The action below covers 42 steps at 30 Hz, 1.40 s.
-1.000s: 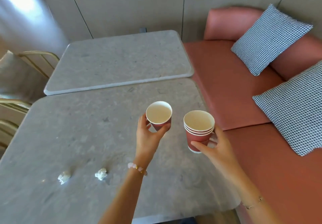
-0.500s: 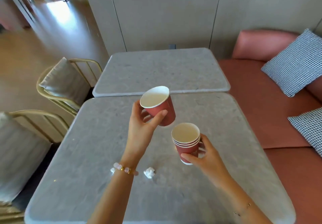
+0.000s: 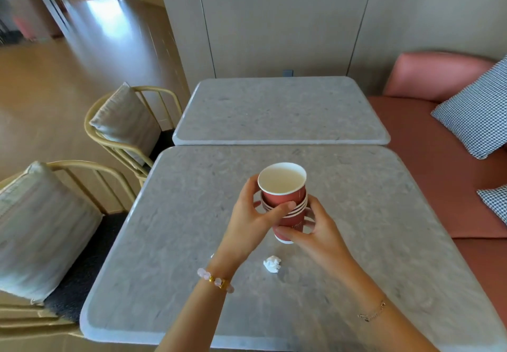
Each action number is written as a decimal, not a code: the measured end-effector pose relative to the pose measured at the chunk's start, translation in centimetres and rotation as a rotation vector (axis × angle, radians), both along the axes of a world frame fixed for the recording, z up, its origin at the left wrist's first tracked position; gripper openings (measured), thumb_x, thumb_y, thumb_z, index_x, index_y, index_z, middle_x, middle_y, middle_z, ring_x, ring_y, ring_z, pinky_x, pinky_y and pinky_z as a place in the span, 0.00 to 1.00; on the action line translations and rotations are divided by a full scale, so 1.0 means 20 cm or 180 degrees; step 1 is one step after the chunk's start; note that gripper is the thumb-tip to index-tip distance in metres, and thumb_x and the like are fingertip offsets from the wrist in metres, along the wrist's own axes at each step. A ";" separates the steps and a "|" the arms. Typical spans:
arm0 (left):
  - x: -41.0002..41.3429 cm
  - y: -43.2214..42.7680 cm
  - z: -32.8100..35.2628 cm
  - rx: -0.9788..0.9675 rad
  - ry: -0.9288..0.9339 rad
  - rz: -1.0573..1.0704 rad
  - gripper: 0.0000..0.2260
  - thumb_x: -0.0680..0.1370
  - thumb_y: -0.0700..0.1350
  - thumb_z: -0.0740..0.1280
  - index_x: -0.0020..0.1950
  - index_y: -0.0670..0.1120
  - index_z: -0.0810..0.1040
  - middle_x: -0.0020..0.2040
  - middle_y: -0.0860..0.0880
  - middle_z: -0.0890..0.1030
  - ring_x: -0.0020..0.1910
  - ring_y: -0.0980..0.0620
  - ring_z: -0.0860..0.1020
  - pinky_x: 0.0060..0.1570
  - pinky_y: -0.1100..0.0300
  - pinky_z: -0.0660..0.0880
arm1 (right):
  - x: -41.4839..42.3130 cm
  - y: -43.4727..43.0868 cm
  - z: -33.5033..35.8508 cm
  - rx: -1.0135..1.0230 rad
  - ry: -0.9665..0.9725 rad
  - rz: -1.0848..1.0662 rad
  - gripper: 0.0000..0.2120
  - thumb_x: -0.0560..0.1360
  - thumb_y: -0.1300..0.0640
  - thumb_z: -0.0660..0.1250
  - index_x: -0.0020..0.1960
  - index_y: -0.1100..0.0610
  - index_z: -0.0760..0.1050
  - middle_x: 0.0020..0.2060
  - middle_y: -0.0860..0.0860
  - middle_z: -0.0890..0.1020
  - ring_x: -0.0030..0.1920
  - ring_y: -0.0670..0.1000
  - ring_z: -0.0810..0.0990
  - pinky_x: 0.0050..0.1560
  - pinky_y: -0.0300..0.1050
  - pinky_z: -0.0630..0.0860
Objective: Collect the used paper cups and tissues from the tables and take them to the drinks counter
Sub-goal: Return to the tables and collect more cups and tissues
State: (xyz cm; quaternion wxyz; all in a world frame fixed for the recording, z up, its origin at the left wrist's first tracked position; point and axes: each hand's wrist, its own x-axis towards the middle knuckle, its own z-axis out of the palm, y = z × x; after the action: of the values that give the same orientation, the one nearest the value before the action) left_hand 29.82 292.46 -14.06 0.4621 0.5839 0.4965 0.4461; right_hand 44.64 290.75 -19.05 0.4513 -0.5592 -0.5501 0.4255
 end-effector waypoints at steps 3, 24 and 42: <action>-0.02 -0.01 -0.02 -0.0082 -0.0039 -0.0049 0.22 0.69 0.45 0.75 0.60 0.51 0.72 0.56 0.57 0.78 0.56 0.64 0.75 0.62 0.54 0.71 | -0.01 0.00 0.01 0.0015 0.0018 -0.0019 0.28 0.63 0.54 0.80 0.57 0.40 0.71 0.51 0.42 0.81 0.48 0.36 0.80 0.43 0.27 0.73; -0.16 -0.04 -0.05 0.1231 0.2062 0.0781 0.15 0.76 0.50 0.63 0.61 0.46 0.75 0.57 0.52 0.79 0.56 0.53 0.76 0.53 0.61 0.71 | 0.13 0.08 0.00 0.0064 0.0079 0.0017 0.29 0.62 0.51 0.79 0.59 0.46 0.71 0.52 0.45 0.81 0.51 0.39 0.79 0.47 0.29 0.73; -0.25 -0.14 -0.40 0.0974 0.3911 0.0974 0.21 0.73 0.51 0.69 0.63 0.42 0.75 0.59 0.42 0.79 0.59 0.40 0.76 0.59 0.42 0.72 | 0.12 0.10 -0.03 -0.0045 0.0232 0.0425 0.26 0.65 0.59 0.79 0.57 0.47 0.72 0.50 0.46 0.81 0.52 0.43 0.80 0.52 0.41 0.75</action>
State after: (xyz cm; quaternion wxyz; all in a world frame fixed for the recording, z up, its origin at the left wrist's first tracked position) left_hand 24.79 289.57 -22.09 -0.0632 0.7146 0.6787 0.1573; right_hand 47.02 292.67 -19.60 0.4377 -0.5085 -0.5664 0.4786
